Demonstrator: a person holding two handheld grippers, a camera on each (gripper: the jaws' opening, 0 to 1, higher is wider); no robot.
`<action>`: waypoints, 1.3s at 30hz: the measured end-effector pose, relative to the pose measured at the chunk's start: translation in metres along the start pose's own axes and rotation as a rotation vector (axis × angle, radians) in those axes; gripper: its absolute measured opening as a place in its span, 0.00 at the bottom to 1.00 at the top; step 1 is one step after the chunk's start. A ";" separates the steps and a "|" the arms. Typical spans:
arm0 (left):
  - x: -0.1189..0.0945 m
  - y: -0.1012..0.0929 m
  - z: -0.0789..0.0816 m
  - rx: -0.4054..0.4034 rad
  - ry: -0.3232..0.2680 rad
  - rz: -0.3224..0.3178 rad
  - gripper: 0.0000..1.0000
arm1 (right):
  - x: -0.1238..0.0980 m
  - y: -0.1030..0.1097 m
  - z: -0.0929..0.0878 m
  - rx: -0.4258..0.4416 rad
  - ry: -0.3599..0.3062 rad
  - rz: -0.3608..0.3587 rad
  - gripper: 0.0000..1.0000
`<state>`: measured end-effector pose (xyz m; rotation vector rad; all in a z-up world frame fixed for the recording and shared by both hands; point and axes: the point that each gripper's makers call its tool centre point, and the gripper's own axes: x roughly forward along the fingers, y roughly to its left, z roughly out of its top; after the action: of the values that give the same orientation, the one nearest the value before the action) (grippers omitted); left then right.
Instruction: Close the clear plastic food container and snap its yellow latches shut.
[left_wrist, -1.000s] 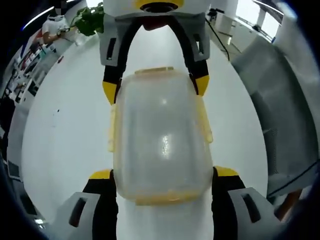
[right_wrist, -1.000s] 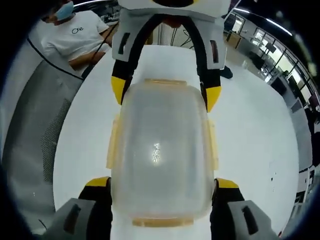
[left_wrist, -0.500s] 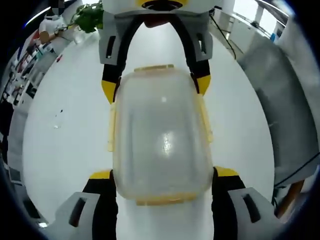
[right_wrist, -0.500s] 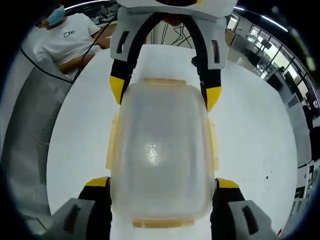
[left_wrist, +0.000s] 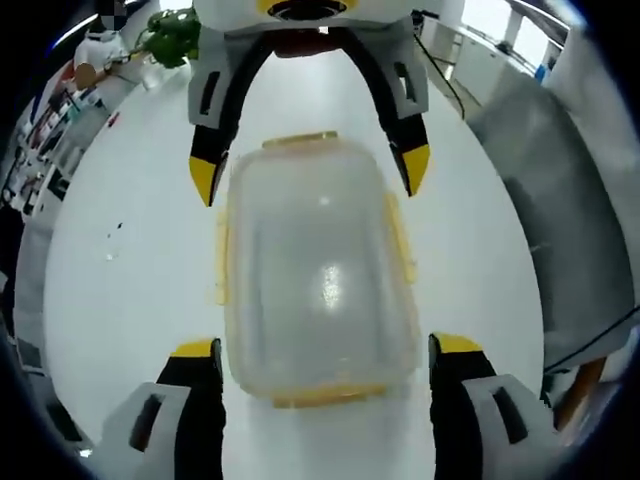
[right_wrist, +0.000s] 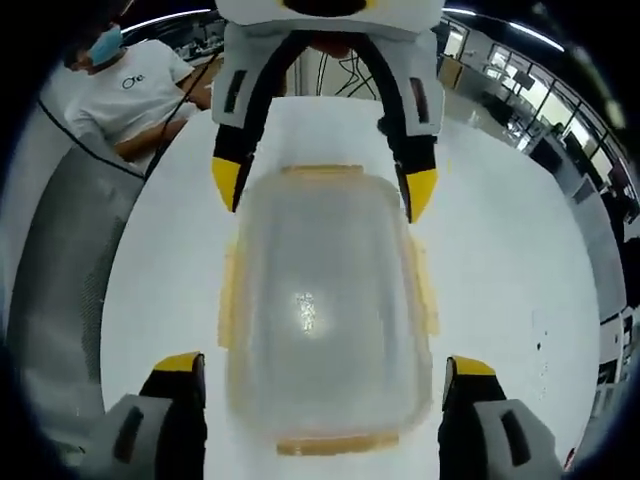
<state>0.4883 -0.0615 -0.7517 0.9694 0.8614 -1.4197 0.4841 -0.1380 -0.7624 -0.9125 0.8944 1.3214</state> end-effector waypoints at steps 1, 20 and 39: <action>-0.002 -0.001 0.001 -0.039 -0.002 0.000 1.00 | 0.000 0.001 0.000 0.003 0.001 0.006 0.99; -0.024 -0.012 0.011 -0.057 -0.017 0.066 0.99 | -0.030 0.014 0.012 0.035 -0.046 -0.048 0.99; -0.046 -0.034 0.030 -0.203 -0.177 0.138 0.99 | -0.053 0.037 0.023 0.137 -0.139 -0.095 0.99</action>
<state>0.4525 -0.0689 -0.6983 0.7244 0.7752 -1.2532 0.4449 -0.1357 -0.7061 -0.7387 0.8137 1.2111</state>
